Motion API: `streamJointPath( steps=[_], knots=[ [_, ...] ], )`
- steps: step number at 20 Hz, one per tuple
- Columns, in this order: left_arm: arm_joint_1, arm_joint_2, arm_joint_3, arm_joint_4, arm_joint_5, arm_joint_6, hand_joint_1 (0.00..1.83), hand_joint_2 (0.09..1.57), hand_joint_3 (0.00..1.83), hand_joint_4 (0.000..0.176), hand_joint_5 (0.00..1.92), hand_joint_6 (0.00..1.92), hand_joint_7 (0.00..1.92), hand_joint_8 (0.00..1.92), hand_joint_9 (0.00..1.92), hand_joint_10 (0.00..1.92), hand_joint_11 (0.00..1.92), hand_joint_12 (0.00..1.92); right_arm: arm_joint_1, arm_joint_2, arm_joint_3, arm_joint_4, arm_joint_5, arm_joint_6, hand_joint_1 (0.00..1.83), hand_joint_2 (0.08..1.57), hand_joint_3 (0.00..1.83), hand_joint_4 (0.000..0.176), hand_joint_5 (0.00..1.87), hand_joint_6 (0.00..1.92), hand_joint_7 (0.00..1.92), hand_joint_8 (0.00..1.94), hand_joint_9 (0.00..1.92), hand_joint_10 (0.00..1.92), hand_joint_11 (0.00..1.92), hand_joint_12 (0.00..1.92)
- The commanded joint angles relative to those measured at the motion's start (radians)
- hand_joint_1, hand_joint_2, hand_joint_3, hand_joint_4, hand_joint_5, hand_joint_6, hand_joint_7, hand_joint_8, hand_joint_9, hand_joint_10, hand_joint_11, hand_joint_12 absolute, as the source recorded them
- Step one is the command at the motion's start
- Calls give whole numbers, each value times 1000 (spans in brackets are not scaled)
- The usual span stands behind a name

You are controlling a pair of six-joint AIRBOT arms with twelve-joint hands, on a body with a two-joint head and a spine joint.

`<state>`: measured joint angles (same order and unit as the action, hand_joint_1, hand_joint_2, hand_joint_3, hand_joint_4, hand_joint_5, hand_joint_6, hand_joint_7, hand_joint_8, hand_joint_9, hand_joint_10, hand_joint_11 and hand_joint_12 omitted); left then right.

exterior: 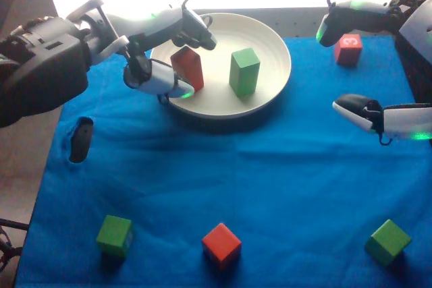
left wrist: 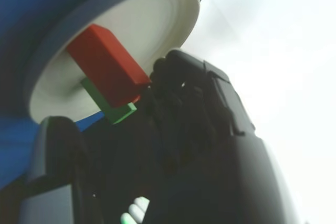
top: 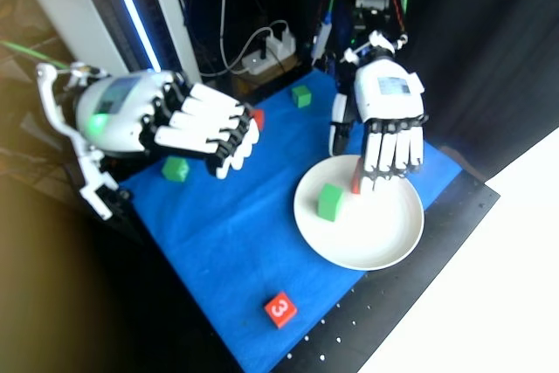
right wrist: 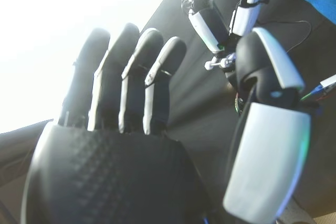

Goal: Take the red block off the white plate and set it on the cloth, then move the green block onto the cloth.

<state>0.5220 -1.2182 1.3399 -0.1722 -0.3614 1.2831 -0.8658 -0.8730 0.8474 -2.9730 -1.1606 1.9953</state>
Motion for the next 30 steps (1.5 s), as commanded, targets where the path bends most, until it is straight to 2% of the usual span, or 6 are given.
streamJointPath(
  steps=[1, 2, 3, 5, 24, 30],
  knots=[
    [-12, -5, 3, 4, -107, -2, 1124, 1054, 5, 0, 767, 27, 785, 36, 576, 694, 315, 1499, 6, -2, 2, -23, -122, 1, 1071, 707, 443, 0, 606, 942, 528, 1113, 406, 1311, 197, 1782],
    [-11, -6, 5, 2, -106, -2, 1155, 1079, 12, 0, 795, 33, 820, 45, 608, 692, 331, 1506, 6, -2, 2, -23, -122, 1, 1039, 717, 445, 0, 608, 938, 529, 1108, 408, 1310, 205, 1779],
    [-11, -7, 6, 1, -106, -2, 1296, 1138, 1, 0, 855, 51, 864, 941, 698, 880, 411, 1619, 6, -2, 2, -23, -122, 1, 1043, 708, 441, 0, 622, 942, 543, 1111, 416, 1313, 216, 1786],
    [-9, -9, 9, -4, -108, -2, 1356, 1185, 0, 0, 716, 1040, 844, 1231, 877, 1458, 644, 1790, 6, -2, 2, -22, -122, 1, 1055, 705, 430, 0, 625, 917, 553, 1088, 423, 1290, 216, 1779],
    [137, 265, -321, 39, -529, -8, 1349, 1197, 0, 0, 730, 1231, 821, 1223, 807, 1467, 670, 1701, -6, -1, -2, -5, -123, 1, 1045, 730, 451, 0, 605, 947, 516, 1147, 418, 1361, 268, 1801],
    [265, 326, -370, 120, -700, -281, 1220, 1204, 0, 0, 792, 1066, 855, 1434, 768, 1327, 637, 1682, -10, 4, -9, 5, -123, 1, 1069, 653, 565, 0, 601, 966, 510, 1162, 444, 1364, 286, 1801]
  ],
)
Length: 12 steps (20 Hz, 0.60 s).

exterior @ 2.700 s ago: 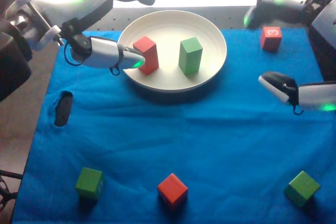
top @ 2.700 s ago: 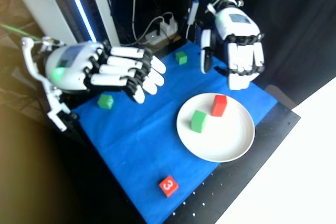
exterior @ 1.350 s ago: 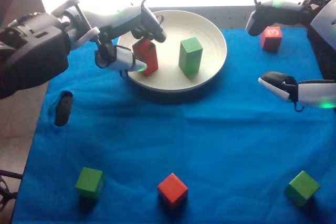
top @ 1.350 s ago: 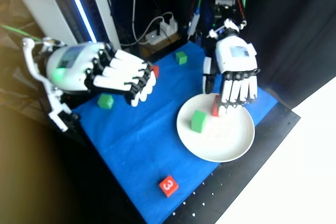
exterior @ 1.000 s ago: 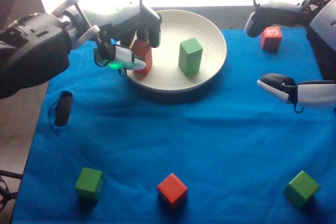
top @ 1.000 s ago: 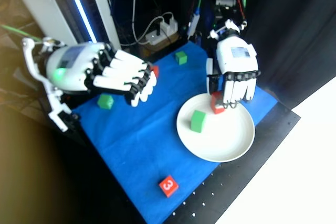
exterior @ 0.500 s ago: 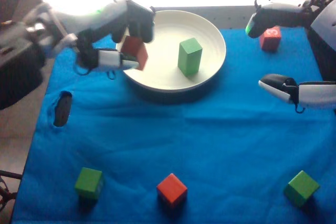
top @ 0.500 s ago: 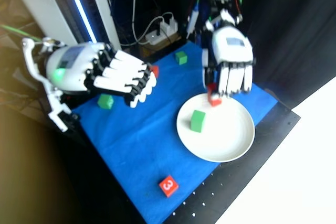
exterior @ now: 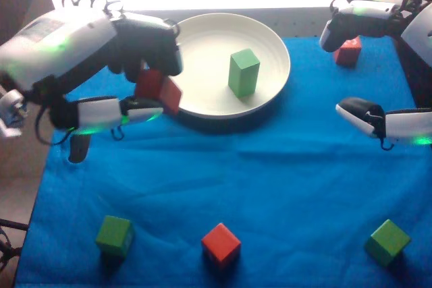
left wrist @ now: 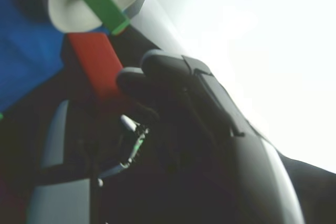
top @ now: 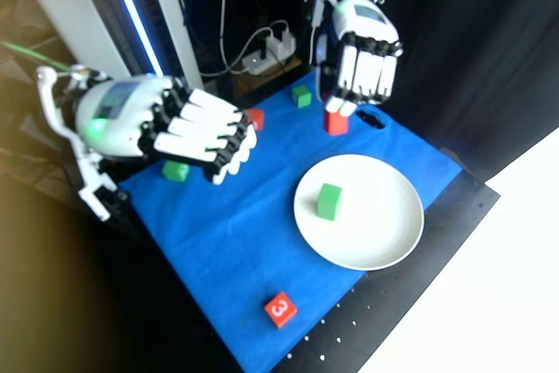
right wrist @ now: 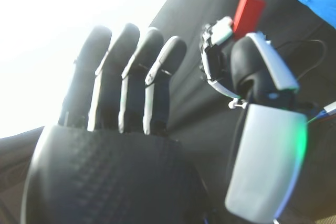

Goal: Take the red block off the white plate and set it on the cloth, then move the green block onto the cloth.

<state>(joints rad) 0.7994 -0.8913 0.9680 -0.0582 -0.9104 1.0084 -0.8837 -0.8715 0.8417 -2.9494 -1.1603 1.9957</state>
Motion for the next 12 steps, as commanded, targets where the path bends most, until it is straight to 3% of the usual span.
streamJointPath(
  steps=[1, 3, 4, 12],
  knots=[
    [3, 9, -14, 8, -165, -7, 1221, 1196, 0, 0, 794, 1065, 878, 1385, 824, 1224, 709, 1602, 7, 4, -4, -17, -123, 1, 1045, 658, 572, 0, 605, 966, 506, 1161, 438, 1367, 271, 1808],
    [48, 32, -55, 17, -199, -7, 1180, 1213, 3, 0, 762, 1185, 839, 1361, 816, 1085, 690, 1485, 6, 6, -5, -14, -123, 1, 1066, 666, 562, 0, 622, 961, 526, 1189, 451, 1394, 293, 1808],
    [68, 40, -73, 19, -212, -7, 1304, 1193, 2, 0, 764, 1151, 806, 1297, 851, 1325, 697, 1453, 6, 8, -7, -13, -123, 1, 1068, 665, 558, 0, 624, 960, 532, 1196, 453, 1398, 300, 1809],
    [137, 76, -132, 45, -188, -7, 1332, 1230, 1, 0, 710, 1283, 741, 1376, 711, 1501, 492, 1388, 3, 10, -10, -8, -123, 1, 1115, 684, 465, 0, 614, 900, 531, 1179, 432, 1382, 279, 1801]
  ],
)
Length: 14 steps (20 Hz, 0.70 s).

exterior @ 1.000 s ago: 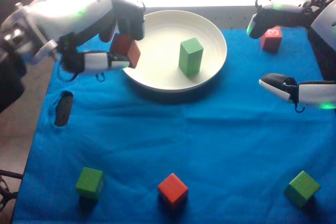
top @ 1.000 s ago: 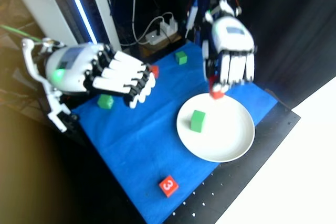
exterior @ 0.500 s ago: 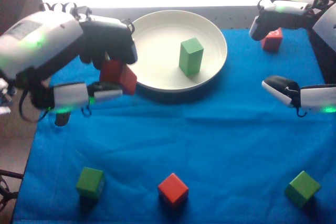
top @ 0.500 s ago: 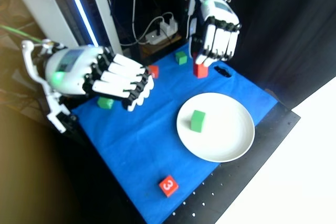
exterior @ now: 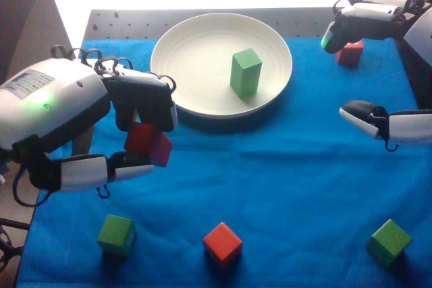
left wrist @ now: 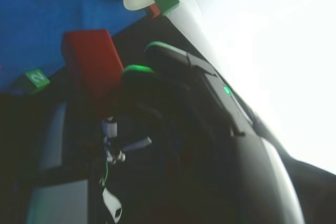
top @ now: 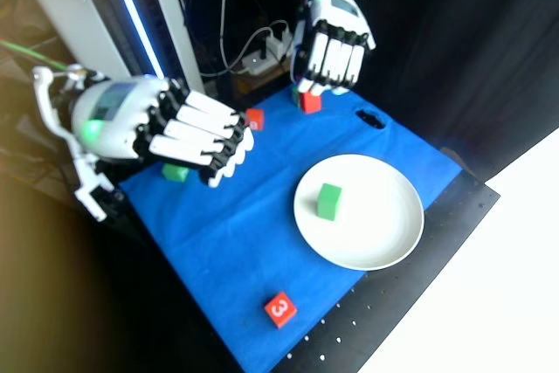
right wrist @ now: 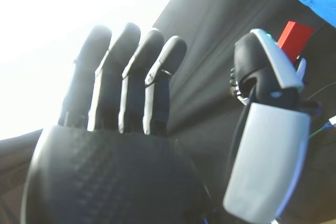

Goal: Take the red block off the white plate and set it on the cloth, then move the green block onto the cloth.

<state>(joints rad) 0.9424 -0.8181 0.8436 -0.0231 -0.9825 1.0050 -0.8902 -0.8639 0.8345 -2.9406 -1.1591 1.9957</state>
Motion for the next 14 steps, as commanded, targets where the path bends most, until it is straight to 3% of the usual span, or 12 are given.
streamJointPath(
  steps=[1, 2, 3, 4, 5, 6, 7, 8, 10, 11, 14],
  knots=[
    [-6, 2, -9, 11, -110, -3, 1325, 1245, 2, 0, 683, 1331, 711, 1399, 685, 1547, 451, 1420, 10, 3, -2, -17, -124, 1, 1101, 690, 460, 0, 624, 890, 542, 1154, 436, 1354, 270, 1789],
    [-6, 2, -10, 13, -105, -3, 1153, 1275, 0, 0, 663, 1392, 702, 1466, 587, 1235, 390, 1448, 10, 3, -2, -16, -124, 1, 1102, 692, 450, 0, 634, 869, 547, 1129, 435, 1333, 260, 1786],
    [-6, 2, -11, 14, -102, -3, 958, 1273, 0, 69, 677, 1424, 593, 941, 524, 993, 253, 1361, 10, 3, -2, -16, -124, 1, 1124, 686, 441, 0, 633, 863, 540, 1122, 435, 1331, 256, 1786],
    [-6, 2, -11, 15, -100, -3, 873, 1277, 0, 155, 661, 1453, 600, 635, 497, 823, 154, 1301, 10, 3, -2, -16, -124, 1, 1123, 691, 431, 0, 622, 881, 526, 1149, 426, 1359, 257, 1802],
    [-6, 2, -11, 15, -99, -3, 808, 1205, 0, 16, 535, 826, 601, 457, 472, 684, 97, 1243, 10, 3, -2, -16, -124, 1, 1097, 700, 428, 0, 607, 880, 513, 1126, 411, 1332, 236, 1784],
    [-6, 2, -11, 15, -100, -3, 765, 1146, 0, 0, 567, 463, 611, 238, 475, 466, 55, 1176, 10, 3, -2, -16, -124, 1, 1094, 703, 425, 0, 611, 882, 523, 1129, 421, 1340, 247, 1791],
    [-6, 2, -11, 15, -102, -3, 709, 1104, 2, 4, 586, 251, 594, 90, 472, 284, 24, 1118, 10, 3, -2, -16, -124, 1, 1091, 705, 418, 0, 610, 885, 522, 1139, 417, 1352, 243, 1793],
    [-6, 2, -10, 15, -104, -3, 683, 1087, 0, 31, 593, 127, 562, 26, 467, 168, 4, 1087, 10, 3, -2, -16, -124, 1, 1093, 709, 410, 0, 612, 881, 523, 1133, 420, 1345, 244, 1778],
    [-6, 2, -8, 14, -109, -3, 628, 1058, 0, 59, 552, 25, 473, 0, 433, 67, 0, 1124, 10, 3, -2, -16, -124, 1, 1094, 721, 401, 0, 604, 882, 521, 1135, 423, 1337, 251, 1768],
    [-6, 1, -6, 9, -112, -3, 598, 1034, 0, 92, 518, 5, 424, 0, 404, 44, 0, 1101, 10, 3, -2, -16, -124, 1, 1100, 719, 396, 0, 597, 883, 511, 1131, 411, 1328, 230, 1763],
    [-6, -9, 16, -29, -138, 0, 521, 1074, 14, 79, 494, 0, 404, 1, 378, 19, 0, 990, 10, 3, 1, -16, -124, 1, 1103, 722, 389, 0, 579, 922, 504, 1140, 397, 1339, 194, 1796]
  ],
)
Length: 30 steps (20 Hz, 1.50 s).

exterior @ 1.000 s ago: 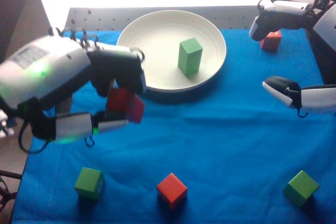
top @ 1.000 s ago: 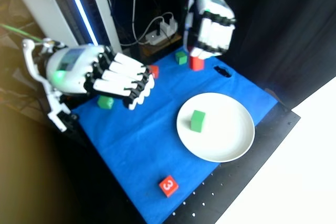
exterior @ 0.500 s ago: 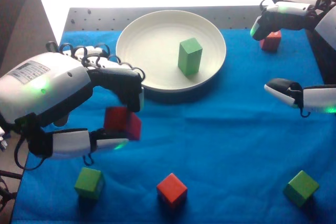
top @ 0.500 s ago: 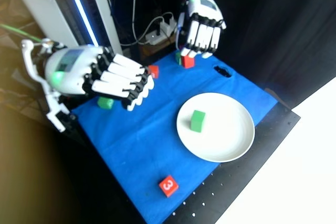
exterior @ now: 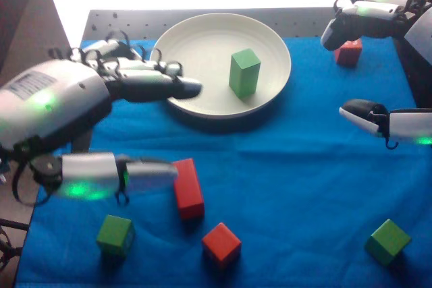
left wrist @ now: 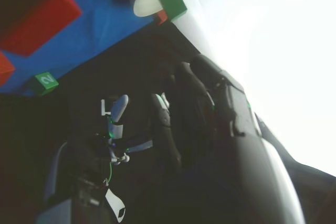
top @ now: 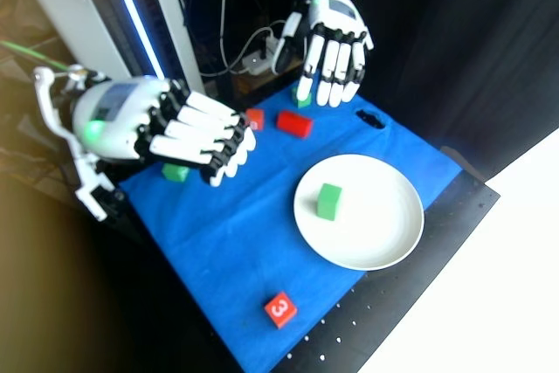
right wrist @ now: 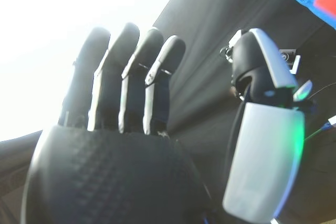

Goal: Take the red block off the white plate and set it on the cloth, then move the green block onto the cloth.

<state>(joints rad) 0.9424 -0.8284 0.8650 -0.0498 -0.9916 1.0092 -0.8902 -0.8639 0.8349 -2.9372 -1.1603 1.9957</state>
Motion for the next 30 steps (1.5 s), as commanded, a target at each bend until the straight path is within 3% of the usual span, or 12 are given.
streamJointPath(
  steps=[1, 5, 9, 11, 12, 15, 16, 17, 18, 22, 26, 30],
  knots=[
    [-7, -6, 6, -27, -135, 13, 366, 1147, 21, 90, 464, 0, 375, 0, 360, 9, 0, 938, 10, 3, 4, -18, -122, 1, 1086, 737, 386, 0, 564, 924, 482, 1139, 361, 1332, 156, 1805],
    [-45, -19, 7, -119, -114, 212, 394, 1256, 6, 57, 490, 9, 435, 17, 426, 27, 0, 1099, 10, -9, 50, 5, -96, 2, 1080, 745, 344, 0, 522, 943, 504, 913, 346, 1141, 134, 1735],
    [-75, -34, 34, -170, -117, 271, 358, 1218, 0, 90, 513, 12, 479, 19, 435, 21, 0, 1058, 62, -45, 99, 7, -32, 4, 1098, 790, 301, 0, 482, 910, 530, 987, 459, 1235, 329, 1660],
    [-95, -34, 22, -218, -118, 386, 419, 1227, 0, 48, 586, 30, 582, 39, 532, 53, 6, 1170, 109, -84, 139, 6, 17, 4, 1102, 894, 136, 0, 480, 795, 472, 920, 387, 1193, 258, 1688],
    [-101, -34, 21, -226, -117, 406, 419, 1227, 0, 48, 586, 30, 582, 39, 532, 53, 6, 1170, 127, -101, 153, 6, 36, 4, 1102, 894, 136, 0, 480, 795, 472, 920, 387, 1193, 258, 1688],
    [-106, -31, 36, -254, -118, 414, 347, 1218, 1, 33, 602, 21, 604, 26, 489, 27, 0, 1054, 207, -173, 228, 3, 145, 4, 1135, 912, 33, 0, 535, 552, 470, 705, 382, 1136, 328, 1641],
    [-106, -32, 41, -264, -119, 414, 314, 1233, 3, 20, 619, 24, 625, 28, 519, 37, 0, 1088, 224, -191, 246, 3, 167, 4, 1129, 924, 17, 0, 546, 441, 441, 594, 330, 1093, 290, 1641],
    [-106, -33, 43, -271, -122, 414, 291, 1240, 1, 19, 652, 30, 661, 30, 570, 58, 0, 1254, 237, -207, 263, 3, 184, 4, 1164, 921, 1, 0, 603, 153, 477, 255, 327, 808, 238, 1520],
    [-106, -33, 44, -275, -124, 414, 295, 1228, 0, 31, 669, 32, 665, 27, 570, 59, 0, 1324, 248, -222, 277, 3, 201, 4, 1166, 903, 0, 0, 610, 68, 505, 195, 383, 826, 261, 1496],
    [-106, -33, 44, -280, -127, 414, 342, 1258, 4, 15, 706, 36, 700, 33, 585, 80, 0, 1451, 285, -296, 342, 7, 283, 4, 1188, 885, 0, 0, 640, 6, 638, 91, 480, 710, 306, 1412],
    [-107, -31, 42, -281, -135, 414, 456, 1257, 0, 0, 781, 23, 730, 39, 428, 629, 78, 1451, 297, -358, 405, 33, 346, 5, 1123, 894, 0, 0, 577, 1, 592, 0, 602, 195, 254, 1361],
    [-108, -31, 38, -280, -146, 414, 456, 1252, 0, 0, 812, 21, 781, 48, 468, 694, 132, 1443, 300, -405, 463, 63, 402, 5, 1141, 896, 0, 0, 605, 0, 637, 2, 526, 421, 194, 1498]
  ],
)
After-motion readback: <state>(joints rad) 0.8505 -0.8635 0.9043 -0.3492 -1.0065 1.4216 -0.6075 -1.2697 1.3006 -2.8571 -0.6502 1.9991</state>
